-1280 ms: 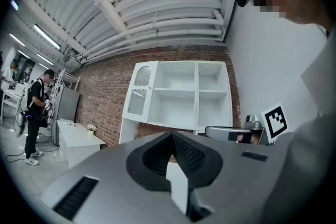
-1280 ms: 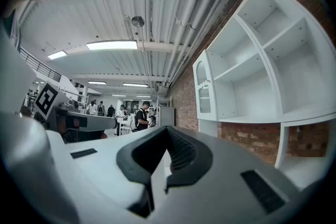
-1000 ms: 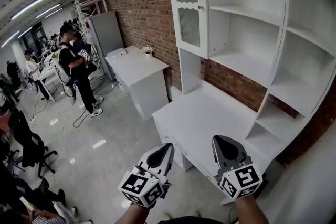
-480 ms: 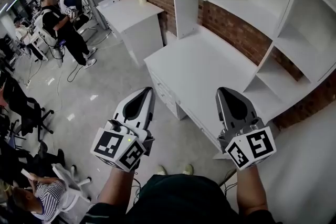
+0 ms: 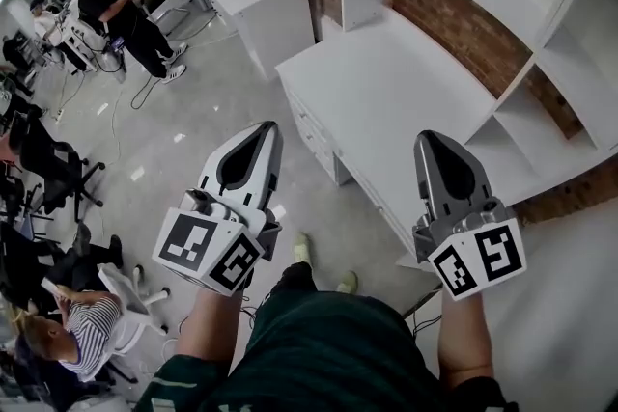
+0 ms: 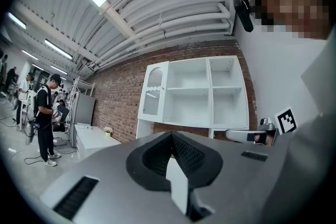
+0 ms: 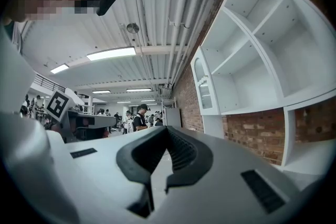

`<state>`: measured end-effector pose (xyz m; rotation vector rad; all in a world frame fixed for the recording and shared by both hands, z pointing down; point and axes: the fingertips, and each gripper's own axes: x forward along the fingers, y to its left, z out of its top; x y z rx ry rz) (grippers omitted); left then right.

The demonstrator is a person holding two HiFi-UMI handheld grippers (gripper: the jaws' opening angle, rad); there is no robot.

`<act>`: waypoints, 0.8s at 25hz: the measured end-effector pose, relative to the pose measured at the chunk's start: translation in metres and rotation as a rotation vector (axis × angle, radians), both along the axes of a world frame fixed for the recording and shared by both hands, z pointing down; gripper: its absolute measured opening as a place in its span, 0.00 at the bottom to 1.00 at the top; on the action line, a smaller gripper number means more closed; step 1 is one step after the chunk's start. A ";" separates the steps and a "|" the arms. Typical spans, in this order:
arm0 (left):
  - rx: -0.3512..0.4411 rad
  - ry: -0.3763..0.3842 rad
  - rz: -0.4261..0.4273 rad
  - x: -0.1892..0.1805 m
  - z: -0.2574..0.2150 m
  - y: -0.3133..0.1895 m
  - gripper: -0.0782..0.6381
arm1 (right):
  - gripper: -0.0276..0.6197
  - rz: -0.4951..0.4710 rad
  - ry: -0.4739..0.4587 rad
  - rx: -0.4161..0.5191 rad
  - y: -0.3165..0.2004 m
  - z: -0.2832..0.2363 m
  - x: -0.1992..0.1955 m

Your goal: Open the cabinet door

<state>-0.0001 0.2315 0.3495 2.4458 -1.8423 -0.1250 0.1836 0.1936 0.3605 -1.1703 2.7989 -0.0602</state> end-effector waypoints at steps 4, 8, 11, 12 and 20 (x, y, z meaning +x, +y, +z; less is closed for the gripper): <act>-0.001 0.015 0.008 -0.015 0.010 -0.023 0.12 | 0.05 0.003 0.014 -0.008 -0.022 0.007 -0.018; 0.007 0.031 0.027 -0.038 0.016 -0.060 0.12 | 0.05 0.019 0.030 -0.005 -0.053 0.009 -0.040; 0.018 0.032 0.046 -0.060 0.016 -0.093 0.12 | 0.05 0.036 0.043 -0.002 -0.082 0.009 -0.065; 0.023 0.030 0.055 -0.068 0.015 -0.105 0.12 | 0.05 0.042 0.044 -0.001 -0.093 0.009 -0.074; 0.019 -0.014 0.139 -0.129 0.015 -0.186 0.12 | 0.05 0.089 0.041 -0.025 -0.157 0.012 -0.148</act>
